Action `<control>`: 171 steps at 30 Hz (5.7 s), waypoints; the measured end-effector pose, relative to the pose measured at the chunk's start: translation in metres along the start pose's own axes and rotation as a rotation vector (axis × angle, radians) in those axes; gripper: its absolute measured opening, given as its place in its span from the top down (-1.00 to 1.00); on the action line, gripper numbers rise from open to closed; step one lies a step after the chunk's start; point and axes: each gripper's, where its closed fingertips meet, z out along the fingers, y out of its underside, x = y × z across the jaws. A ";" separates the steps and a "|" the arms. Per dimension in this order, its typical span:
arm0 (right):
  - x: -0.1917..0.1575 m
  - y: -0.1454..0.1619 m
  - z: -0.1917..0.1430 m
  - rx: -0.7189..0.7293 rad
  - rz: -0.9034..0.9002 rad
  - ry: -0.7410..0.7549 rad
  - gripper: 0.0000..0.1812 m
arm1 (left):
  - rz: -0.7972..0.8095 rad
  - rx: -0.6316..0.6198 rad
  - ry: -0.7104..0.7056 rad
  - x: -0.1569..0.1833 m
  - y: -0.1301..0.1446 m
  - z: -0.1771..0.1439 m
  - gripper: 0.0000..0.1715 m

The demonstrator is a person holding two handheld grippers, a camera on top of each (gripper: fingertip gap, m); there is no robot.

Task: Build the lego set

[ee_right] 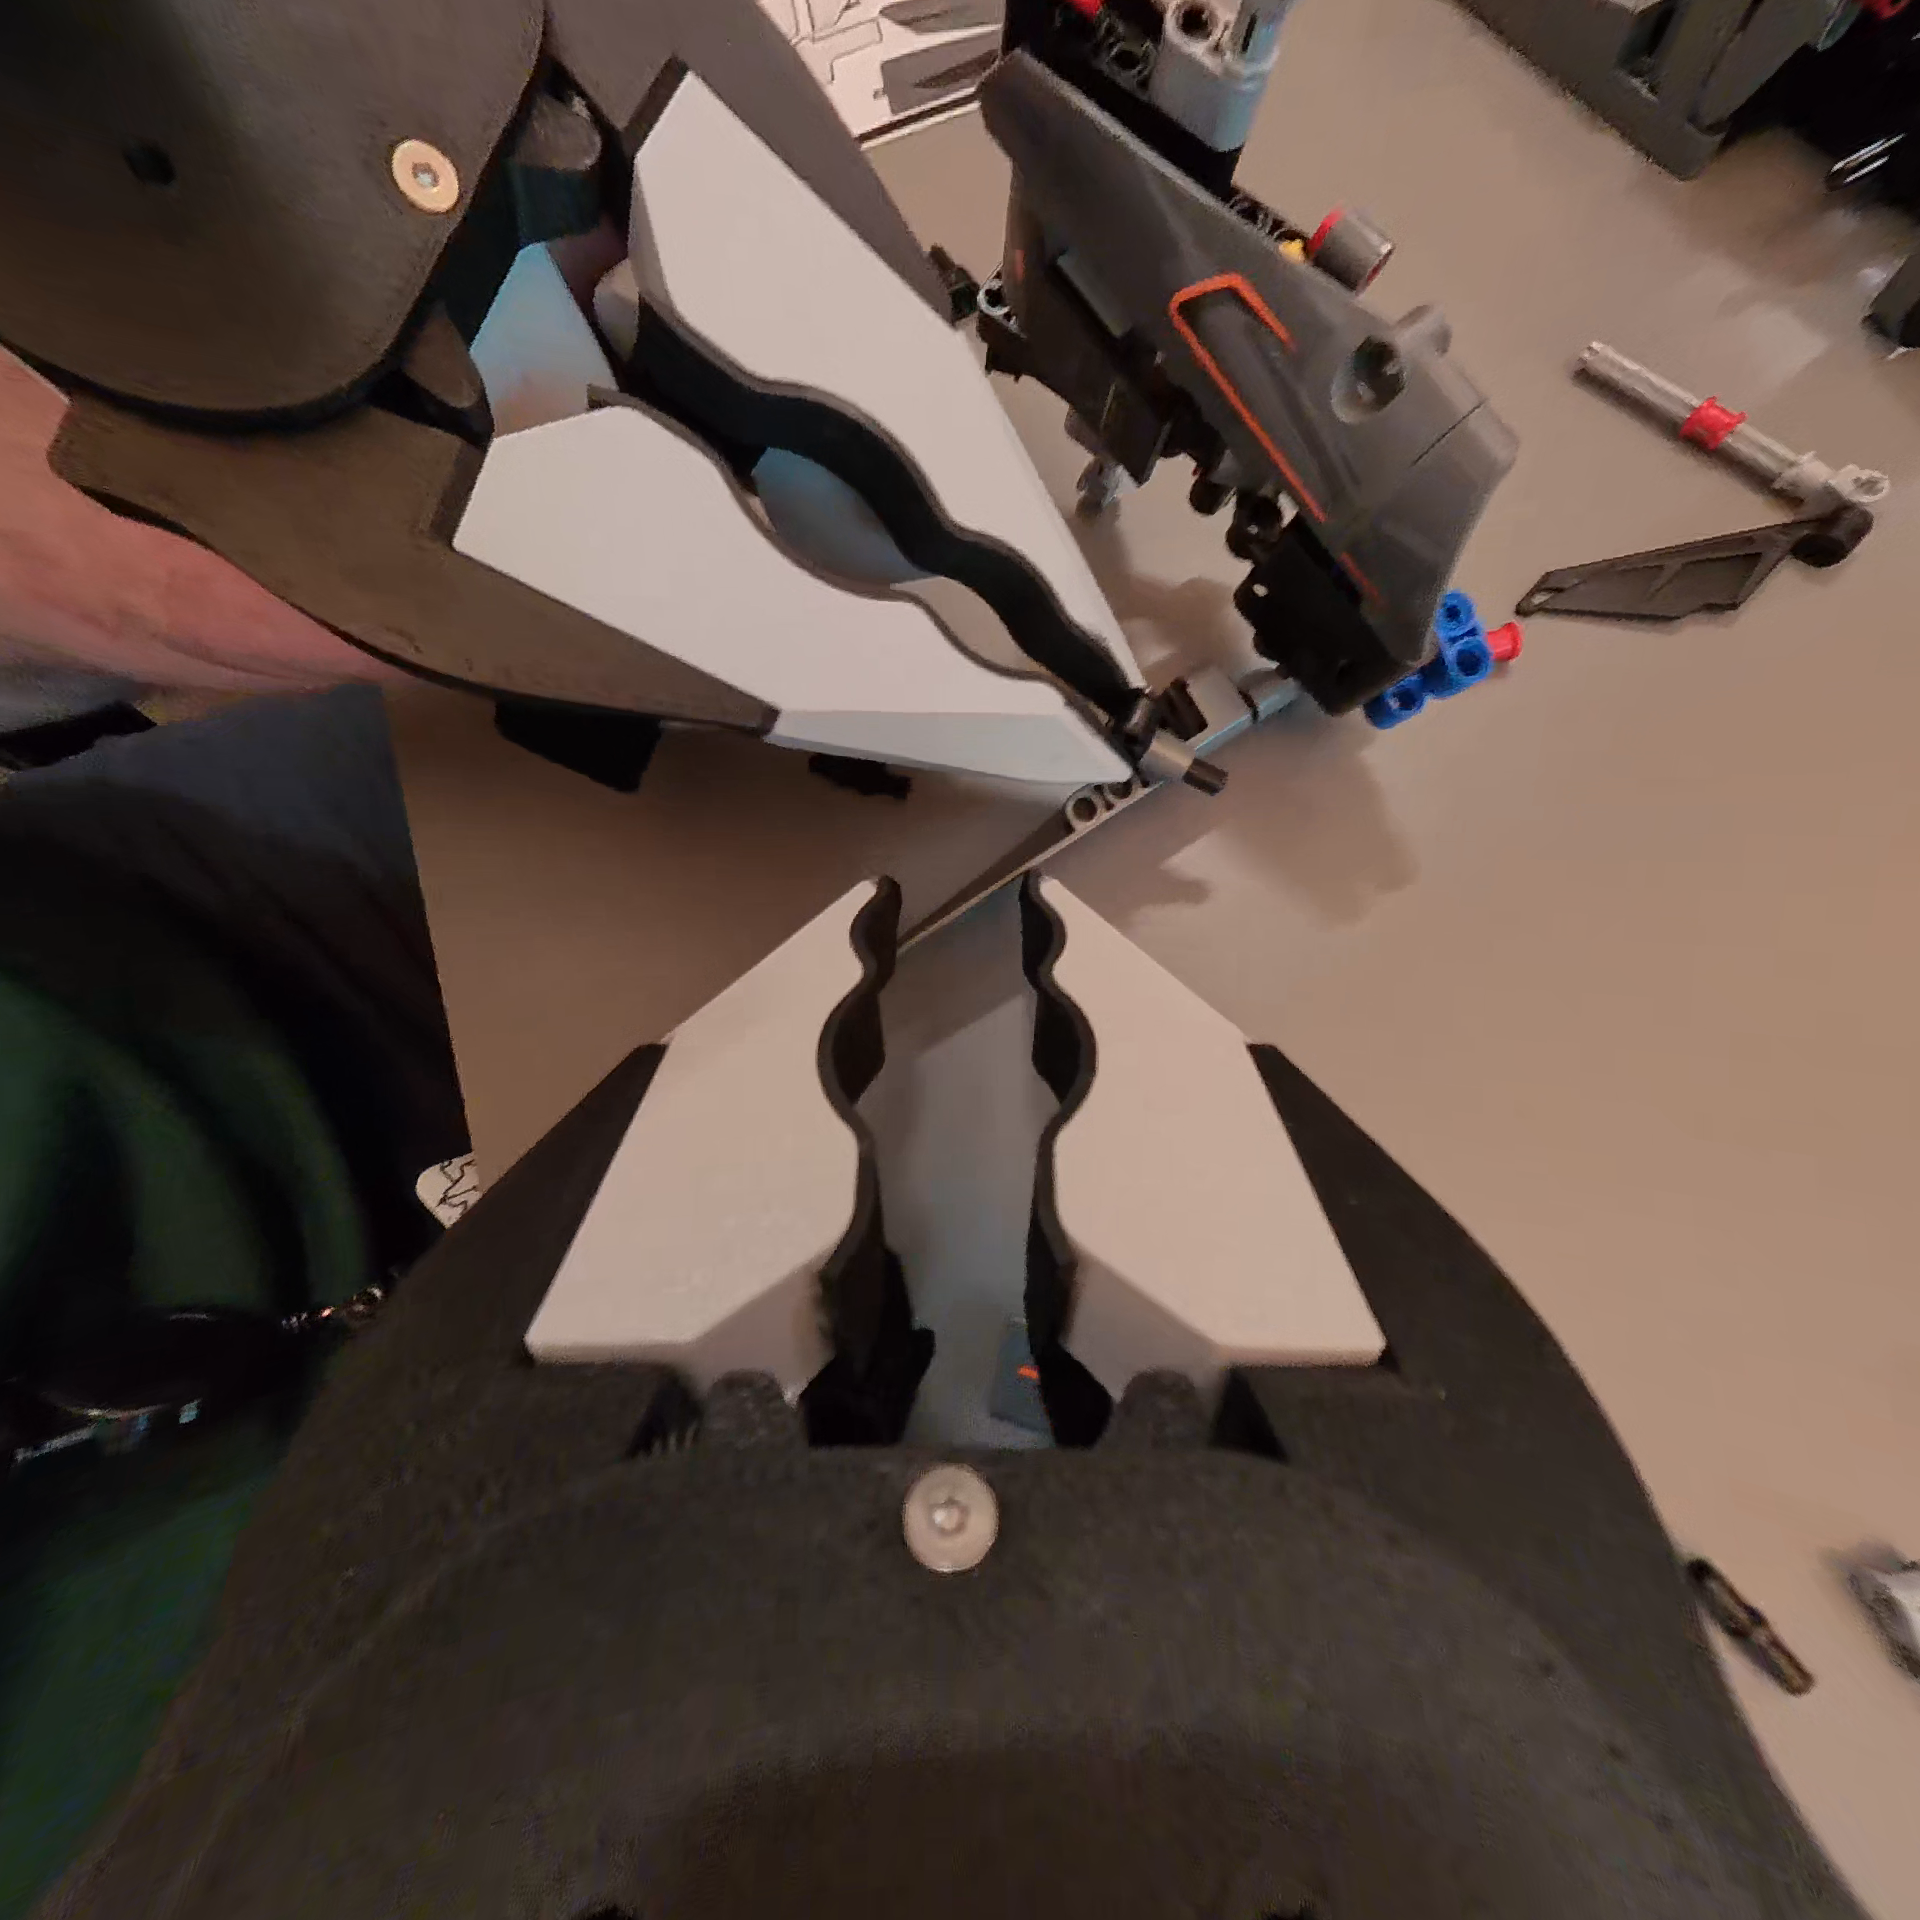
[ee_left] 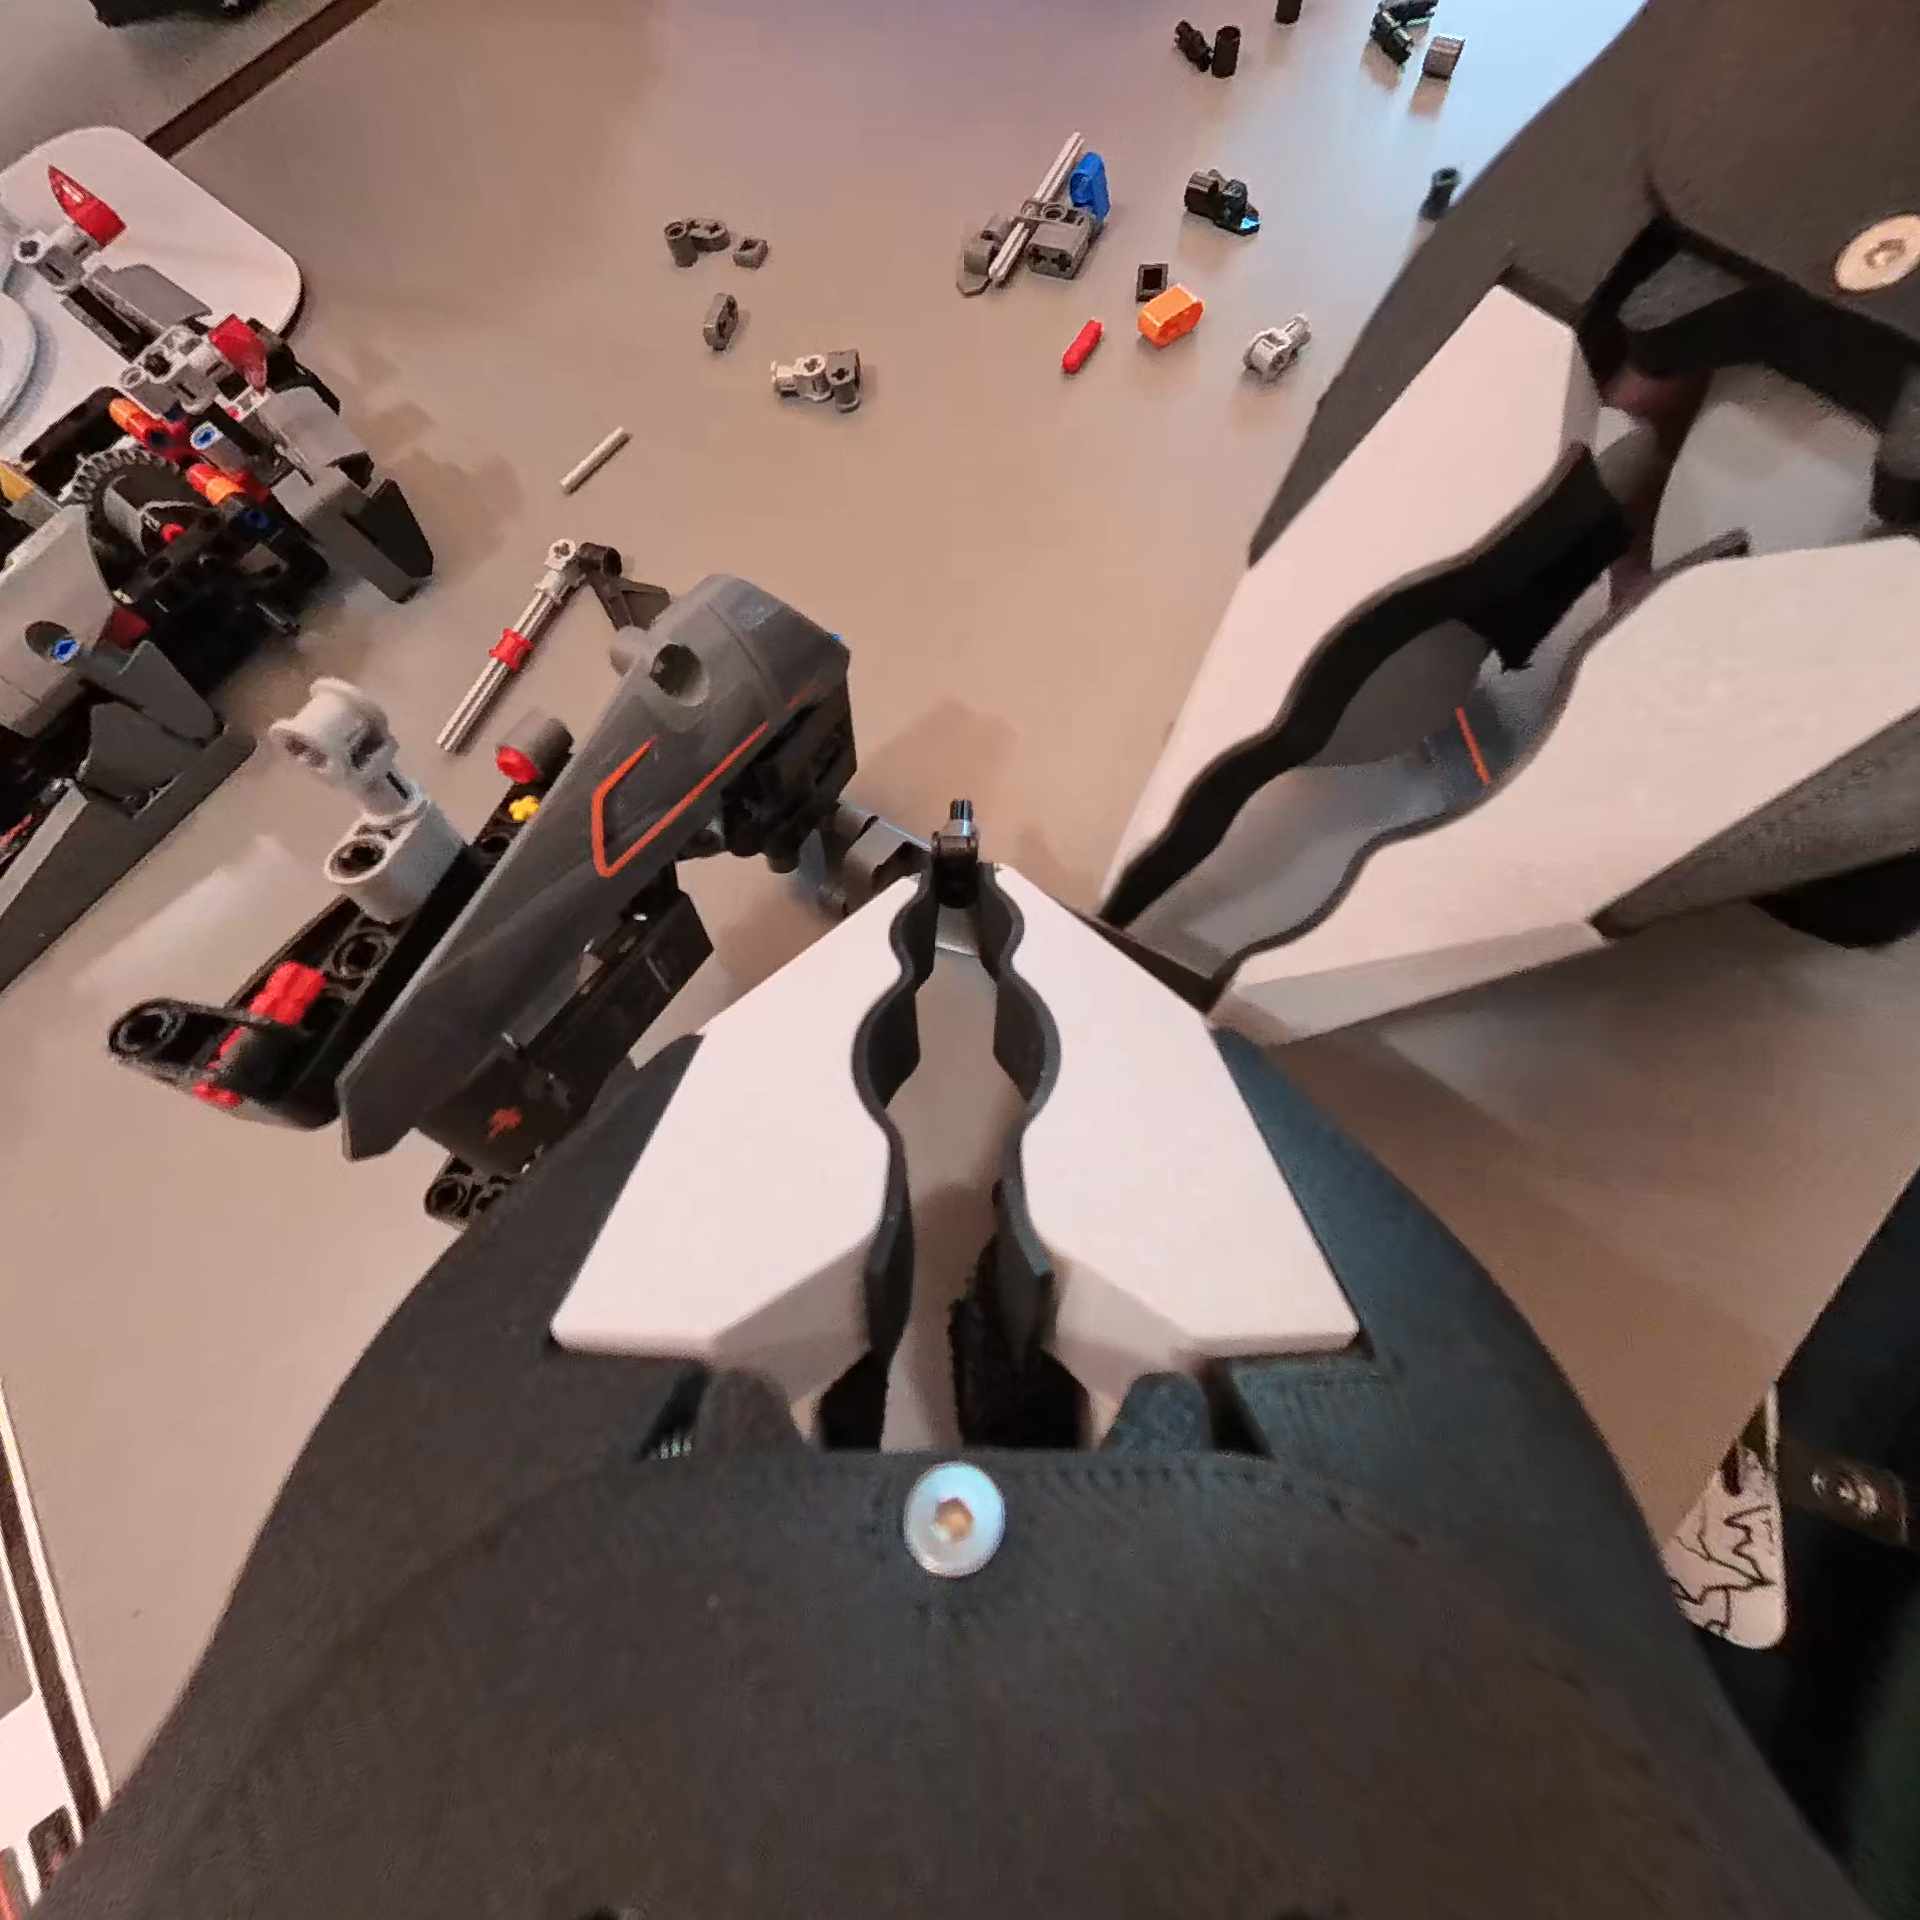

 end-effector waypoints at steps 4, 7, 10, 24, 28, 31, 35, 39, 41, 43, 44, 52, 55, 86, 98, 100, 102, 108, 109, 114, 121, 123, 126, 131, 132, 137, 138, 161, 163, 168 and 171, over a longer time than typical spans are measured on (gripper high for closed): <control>-0.009 0.006 0.003 -0.012 0.014 -0.021 0.77 | -0.001 0.004 0.002 0.000 0.000 -0.001 0.93; -0.012 0.003 0.007 0.003 0.028 -0.022 0.76 | 0.004 0.005 -0.001 0.000 0.001 -0.001 0.93; -0.013 -0.001 0.011 0.018 0.045 -0.031 0.76 | 0.011 -0.002 -0.009 -0.002 0.002 -0.002 0.93; -0.019 -0.017 0.028 0.040 0.099 -0.077 0.74 | 0.042 -0.026 -0.030 -0.016 0.009 -0.007 0.93; -0.020 -0.020 0.028 0.049 0.102 -0.087 0.74 | 0.051 -0.025 -0.026 -0.017 0.009 -0.008 0.93; -0.018 -0.020 0.024 0.063 0.115 -0.097 0.71 | 0.052 -0.021 -0.022 -0.018 0.009 -0.008 0.93; -0.010 -0.019 0.014 0.080 0.124 -0.092 0.67 | 0.054 -0.022 -0.011 -0.017 0.010 -0.007 0.93; 0.000 -0.020 0.003 0.101 0.118 -0.066 0.66 | 0.056 -0.020 -0.007 -0.017 0.009 -0.008 0.93; 0.009 -0.021 -0.003 0.111 0.116 -0.045 0.66 | 0.051 -0.015 0.000 -0.017 0.010 -0.008 0.93; 0.017 -0.022 -0.007 0.115 0.117 -0.034 0.66 | 0.046 -0.009 0.005 -0.017 0.010 -0.009 0.92; 0.019 -0.021 -0.008 0.113 0.117 -0.030 0.66 | 0.045 -0.005 0.006 -0.017 0.009 -0.010 0.89; 0.041 -0.035 -0.020 0.140 0.076 0.017 0.66 | -0.023 0.010 0.025 -0.012 0.010 -0.026 0.70; 0.054 -0.045 -0.027 0.146 0.046 0.053 0.67 | -0.044 0.014 0.057 0.000 0.011 -0.030 0.62; 0.078 -0.080 0.022 0.088 -0.003 -0.014 0.85 | 0.213 -0.081 -0.114 -0.043 0.034 -0.023 0.83; 0.085 -0.085 0.018 0.159 -0.004 0.016 0.85 | 0.225 -0.087 -0.155 -0.053 0.032 -0.020 0.90; 0.087 -0.086 0.016 0.175 0.010 0.014 0.85 | 0.222 -0.074 -0.157 -0.053 0.029 -0.020 0.86; 0.089 -0.087 0.015 0.187 0.016 0.018 0.85 | 0.227 -0.058 -0.150 -0.052 0.025 -0.021 0.82; 0.089 -0.089 0.013 0.198 0.009 0.032 0.85 | 0.285 -0.022 -0.127 -0.046 0.009 -0.022 0.68; 0.088 -0.089 0.013 0.198 0.008 0.033 0.85 | 0.309 -0.011 -0.119 -0.043 0.005 -0.021 0.66; 0.089 -0.089 0.013 0.197 0.010 0.034 0.85 | 0.402 -0.001 -0.119 -0.034 -0.002 -0.016 0.63; 0.088 -0.089 0.013 0.196 0.007 0.033 0.86 | 0.472 0.015 -0.155 -0.031 -0.010 -0.014 0.62; 0.088 -0.089 0.013 0.197 0.006 0.033 0.86 | 0.481 0.008 -0.152 -0.031 -0.010 -0.011 0.63; 0.088 -0.088 0.014 0.190 0.003 0.038 0.85 | 0.480 -0.018 -0.147 -0.034 -0.007 -0.006 0.60; 0.088 -0.087 0.015 0.191 0.009 0.031 0.86 | 0.470 -0.047 -0.136 -0.037 -0.006 0.001 0.57; 0.088 -0.087 0.015 0.191 0.008 0.031 0.86 | 0.471 -0.052 -0.134 -0.038 -0.005 0.002 0.57; 0.088 -0.087 0.015 0.191 0.012 0.028 0.86 | 0.456 -0.052 -0.141 -0.040 -0.004 0.004 0.59; 0.088 -0.087 0.015 0.192 0.012 0.028 0.86 | 0.457 -0.050 -0.146 -0.041 -0.004 0.004 0.58; 0.088 -0.087 0.014 0.196 0.017 0.021 0.85 | 0.330 -0.034 -0.087 -0.048 0.000 0.007 0.69; 0.088 -0.087 0.014 0.196 0.019 0.021 0.85 | 0.350 -0.032 -0.098 -0.048 -0.001 0.006 0.69; 0.088 -0.086 0.014 0.194 0.022 0.020 0.85 | 0.385 -0.012 -0.130 -0.049 -0.004 0.004 0.73; 0.088 -0.086 0.014 0.194 0.023 0.020 0.86 | 0.402 -0.027 -0.134 -0.048 -0.002 0.006 0.69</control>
